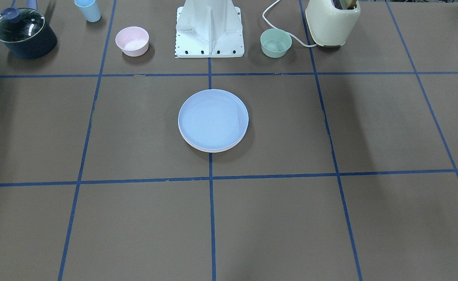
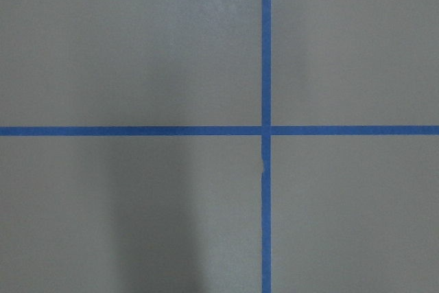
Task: Stack three plates with pink and blue
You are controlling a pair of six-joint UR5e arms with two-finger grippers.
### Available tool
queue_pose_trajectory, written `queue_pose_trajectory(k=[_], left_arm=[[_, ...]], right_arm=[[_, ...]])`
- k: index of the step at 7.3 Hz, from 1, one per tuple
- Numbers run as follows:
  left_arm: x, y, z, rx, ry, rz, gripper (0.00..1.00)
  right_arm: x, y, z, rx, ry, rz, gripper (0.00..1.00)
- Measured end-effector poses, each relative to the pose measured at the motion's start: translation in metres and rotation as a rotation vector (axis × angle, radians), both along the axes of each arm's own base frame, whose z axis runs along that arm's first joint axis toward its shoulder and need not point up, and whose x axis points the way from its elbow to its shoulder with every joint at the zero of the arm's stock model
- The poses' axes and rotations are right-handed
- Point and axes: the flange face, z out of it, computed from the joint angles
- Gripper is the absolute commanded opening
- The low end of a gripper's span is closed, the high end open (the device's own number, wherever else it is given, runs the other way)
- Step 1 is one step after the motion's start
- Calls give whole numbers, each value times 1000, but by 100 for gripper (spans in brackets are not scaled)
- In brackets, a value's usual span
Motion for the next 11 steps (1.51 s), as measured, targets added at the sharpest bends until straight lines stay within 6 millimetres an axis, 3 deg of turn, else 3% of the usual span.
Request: queue_pose_trajectory(k=[5, 11], left_arm=[[3, 6, 2, 17, 1, 11, 100], [6, 8, 1, 15, 12, 15, 100]], right_arm=[[-20, -1, -5, 8, -19, -39, 100], [-23, 5, -8, 7, -59, -45, 100]])
